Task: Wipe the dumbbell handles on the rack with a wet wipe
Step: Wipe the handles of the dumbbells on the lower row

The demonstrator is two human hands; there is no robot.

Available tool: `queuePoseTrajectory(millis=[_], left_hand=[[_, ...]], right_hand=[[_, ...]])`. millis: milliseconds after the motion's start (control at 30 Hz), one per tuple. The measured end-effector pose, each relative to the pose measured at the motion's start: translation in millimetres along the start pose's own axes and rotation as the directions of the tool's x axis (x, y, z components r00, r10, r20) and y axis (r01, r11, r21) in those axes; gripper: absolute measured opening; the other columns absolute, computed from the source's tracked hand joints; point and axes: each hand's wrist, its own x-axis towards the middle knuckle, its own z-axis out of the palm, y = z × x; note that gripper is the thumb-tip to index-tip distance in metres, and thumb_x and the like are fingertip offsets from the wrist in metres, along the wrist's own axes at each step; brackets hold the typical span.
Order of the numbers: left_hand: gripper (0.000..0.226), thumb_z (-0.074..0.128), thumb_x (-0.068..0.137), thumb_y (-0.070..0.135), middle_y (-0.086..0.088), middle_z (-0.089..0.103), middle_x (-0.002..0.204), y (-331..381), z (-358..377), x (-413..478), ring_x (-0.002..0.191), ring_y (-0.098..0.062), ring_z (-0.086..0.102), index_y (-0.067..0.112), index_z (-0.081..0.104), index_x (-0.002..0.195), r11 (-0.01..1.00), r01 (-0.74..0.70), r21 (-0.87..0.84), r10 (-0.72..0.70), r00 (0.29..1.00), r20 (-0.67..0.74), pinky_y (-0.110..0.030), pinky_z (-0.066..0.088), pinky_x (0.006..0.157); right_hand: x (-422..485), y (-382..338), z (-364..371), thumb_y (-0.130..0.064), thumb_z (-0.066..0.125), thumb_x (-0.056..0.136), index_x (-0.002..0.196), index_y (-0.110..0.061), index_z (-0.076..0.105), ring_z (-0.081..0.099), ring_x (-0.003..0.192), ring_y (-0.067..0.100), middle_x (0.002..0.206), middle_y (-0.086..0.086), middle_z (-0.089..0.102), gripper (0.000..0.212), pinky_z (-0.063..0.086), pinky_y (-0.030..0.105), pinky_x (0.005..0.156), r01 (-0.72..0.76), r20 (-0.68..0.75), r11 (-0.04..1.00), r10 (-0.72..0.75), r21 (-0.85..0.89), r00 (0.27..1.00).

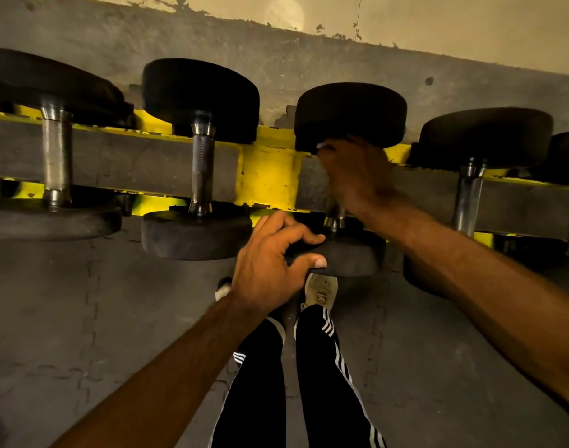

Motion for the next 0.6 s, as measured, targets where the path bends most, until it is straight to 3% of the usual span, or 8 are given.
queuePoseTrajectory(millis=[100,200,267,333,400,500,600], left_hand=[[0.032,0.077,0.071,0.045,0.012,0.056,0.101,0.9,-0.1,0.0,0.105,-0.014,0.055,0.034,0.073,0.101,1.0,0.008,0.002,-0.008,1.0,0.006,-0.042,0.053,0.081],[0.031,0.078,0.071,0.042,0.013,0.056,0.101,1.6,0.2,0.1,0.105,-0.013,0.055,0.034,0.074,0.1,1.0,0.012,0.014,-0.012,1.0,0.005,-0.041,0.053,0.082],[0.031,0.077,0.071,0.044,0.013,0.056,0.101,1.0,0.2,-0.3,0.105,-0.014,0.055,0.034,0.073,0.1,1.0,0.01,0.007,-0.01,1.0,0.004,-0.041,0.052,0.082],[0.034,0.074,0.071,0.048,0.012,0.057,0.101,-0.1,0.5,-0.6,0.104,-0.015,0.056,0.033,0.074,0.101,1.0,0.002,0.004,-0.002,1.0,-0.002,-0.043,0.053,0.082],[0.036,0.072,0.072,0.05,0.011,0.057,0.1,-0.8,0.9,-1.4,0.104,-0.017,0.057,0.031,0.074,0.102,1.0,-0.001,-0.003,0.001,1.0,0.0,-0.044,0.053,0.081],[0.037,0.072,0.072,0.05,0.01,0.058,0.1,-0.9,1.2,-1.0,0.104,-0.017,0.057,0.031,0.074,0.103,1.0,0.002,-0.005,-0.002,1.0,0.006,-0.045,0.053,0.081],[0.035,0.074,0.072,0.047,0.01,0.058,0.1,-1.5,1.0,-0.2,0.104,-0.017,0.057,0.03,0.074,0.103,1.0,-0.002,-0.012,0.002,1.0,0.005,-0.045,0.052,0.082]], right_hand=[[0.0,-13.4,-1.5,-0.014,0.041,0.1,0.129,-0.007,0.059,0.053,0.123,0.037,0.132,0.017,0.057,0.035,0.044,0.039,0.093,-0.044,0.19,0.991,0.068,-0.127,0.979],[-14.6,-13.4,-3.7,-0.016,0.055,0.094,0.114,-0.014,0.067,0.061,0.109,0.038,0.118,0.017,0.063,0.024,0.044,0.035,0.076,0.104,0.221,0.984,-0.07,-0.144,0.973],[-21.9,-1.9,-7.3,-0.018,0.061,0.089,0.103,-0.022,0.069,0.063,0.102,0.035,0.108,0.01,0.066,0.016,0.033,0.031,0.068,0.215,0.191,0.972,-0.194,-0.096,0.962],[-26.8,13.5,-3.9,-0.019,0.06,0.09,0.1,-0.021,0.069,0.06,0.1,0.03,0.102,0.005,0.066,0.013,0.031,0.028,0.07,0.227,0.054,0.973,-0.229,0.054,0.972],[-34.9,26.1,2.9,-0.022,0.062,0.092,0.1,-0.02,0.066,0.057,0.095,0.017,0.098,-0.003,0.063,0.01,0.034,0.021,0.069,0.062,-0.103,0.947,-0.031,0.315,0.994],[-55.1,27.6,21.5,-0.019,0.071,0.088,0.095,-0.026,0.062,0.057,0.085,-0.001,0.092,-0.014,0.059,0.013,0.039,0.005,0.07,-0.226,-0.005,0.651,0.333,0.725,0.943],[-62.1,22.4,27.7,-0.007,0.073,0.086,0.091,-0.027,0.066,0.061,0.085,-0.005,0.093,-0.011,0.067,0.021,0.05,0.013,0.08,-0.34,0.161,0.335,0.461,0.879,0.872]])
